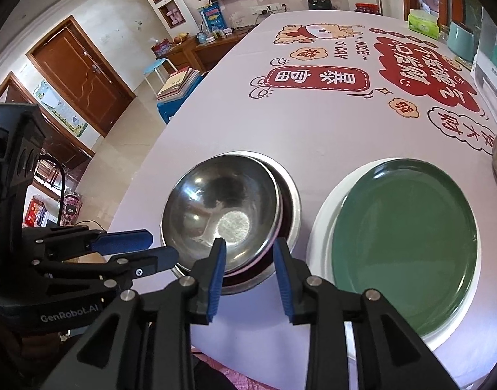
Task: Organize plates and bowls
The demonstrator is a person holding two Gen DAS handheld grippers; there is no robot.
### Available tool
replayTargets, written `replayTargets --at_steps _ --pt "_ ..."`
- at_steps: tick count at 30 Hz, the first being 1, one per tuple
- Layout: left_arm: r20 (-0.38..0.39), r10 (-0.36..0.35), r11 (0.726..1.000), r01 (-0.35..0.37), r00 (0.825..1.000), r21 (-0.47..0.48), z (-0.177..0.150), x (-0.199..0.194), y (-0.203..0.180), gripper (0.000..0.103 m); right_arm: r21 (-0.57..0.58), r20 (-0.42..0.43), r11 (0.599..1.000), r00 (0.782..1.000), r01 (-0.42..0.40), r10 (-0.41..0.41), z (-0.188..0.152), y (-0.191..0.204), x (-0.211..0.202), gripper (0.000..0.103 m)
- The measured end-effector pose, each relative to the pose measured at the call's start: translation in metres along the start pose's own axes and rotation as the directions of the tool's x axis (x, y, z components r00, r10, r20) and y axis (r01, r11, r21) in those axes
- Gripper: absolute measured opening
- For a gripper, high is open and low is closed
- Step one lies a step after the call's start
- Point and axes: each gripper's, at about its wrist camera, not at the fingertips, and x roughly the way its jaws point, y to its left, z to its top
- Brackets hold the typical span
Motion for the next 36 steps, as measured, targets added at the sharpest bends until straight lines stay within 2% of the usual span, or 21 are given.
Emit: replayTargets --at_steps 9,25,36 --pt "0.048 -0.024 1.0 0.024 0.999 0.014 0.004 -0.007 -0.034 0.04 -0.009 0.011 1.0 1.0 0.005 -0.005 0.003 -0.027 -0.017 0.041" --pt "0.1 -0.073 0.994 0.064 0.992 0.086 0.03 -0.006 -0.128 0.045 0.045 0.048 0.998 0.998 0.036 -0.038 0.011 -0.11 -0.056 0.042" --pt "0.079 -0.096 0.984 0.083 0.992 0.156 0.052 0.014 -0.196 0.048 0.144 0.076 0.988 0.995 0.051 -0.063 0.013 -0.181 -0.078 0.042"
